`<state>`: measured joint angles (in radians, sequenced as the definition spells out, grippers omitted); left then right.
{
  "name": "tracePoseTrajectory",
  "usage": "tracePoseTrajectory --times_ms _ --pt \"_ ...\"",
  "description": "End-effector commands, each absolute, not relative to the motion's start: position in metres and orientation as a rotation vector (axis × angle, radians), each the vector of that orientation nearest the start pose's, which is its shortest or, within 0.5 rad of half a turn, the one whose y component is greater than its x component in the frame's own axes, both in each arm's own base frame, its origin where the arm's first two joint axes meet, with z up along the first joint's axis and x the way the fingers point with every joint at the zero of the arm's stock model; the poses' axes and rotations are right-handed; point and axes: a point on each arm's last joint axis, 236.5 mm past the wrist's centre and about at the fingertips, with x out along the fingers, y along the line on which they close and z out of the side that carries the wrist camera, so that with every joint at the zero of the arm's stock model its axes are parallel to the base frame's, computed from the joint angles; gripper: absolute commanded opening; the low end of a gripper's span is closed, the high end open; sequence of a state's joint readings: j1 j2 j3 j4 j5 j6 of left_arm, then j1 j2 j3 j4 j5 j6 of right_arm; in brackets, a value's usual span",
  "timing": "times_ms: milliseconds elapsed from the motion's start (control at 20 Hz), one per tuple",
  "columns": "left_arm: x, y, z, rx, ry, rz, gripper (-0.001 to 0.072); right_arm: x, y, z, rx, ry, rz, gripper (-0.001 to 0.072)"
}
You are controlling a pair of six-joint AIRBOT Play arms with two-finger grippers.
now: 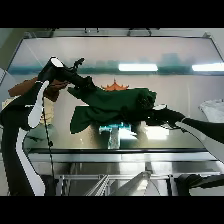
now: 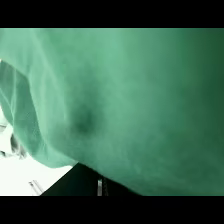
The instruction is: Fold the shirts.
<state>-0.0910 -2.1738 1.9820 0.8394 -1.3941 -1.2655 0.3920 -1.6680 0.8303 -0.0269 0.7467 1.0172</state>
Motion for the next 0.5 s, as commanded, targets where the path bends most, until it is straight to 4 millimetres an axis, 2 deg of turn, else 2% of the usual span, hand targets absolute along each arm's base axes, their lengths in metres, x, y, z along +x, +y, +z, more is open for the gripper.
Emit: tracePoseTrajectory --times_ms 0,200,350,400,450 --pt "0.501 -0.182 -0.088 -0.315 1.457 -0.721 0.0006 0.338 0.321 -0.110 0.908 1.366 0.583 0.0017" --pt "0.512 -0.151 -0.062 -0.342 1.403 -0.684 0.0020 0.318 0.312 -0.106 0.819 1.433 0.620 0.0017" --pt "0.516 -0.125 -0.039 -0.342 1.361 -0.668 0.0028 0.308 0.313 -0.100 0.798 1.462 0.658 0.0017" --pt "0.519 -0.116 -0.033 -0.349 1.344 -0.654 0.0279 0.308 0.313 -0.100 0.800 1.464 0.656 0.0017" --pt "0.524 -0.106 -0.030 -0.360 1.323 -0.632 0.0629 0.308 0.313 -0.100 0.800 1.465 0.657 0.0017"
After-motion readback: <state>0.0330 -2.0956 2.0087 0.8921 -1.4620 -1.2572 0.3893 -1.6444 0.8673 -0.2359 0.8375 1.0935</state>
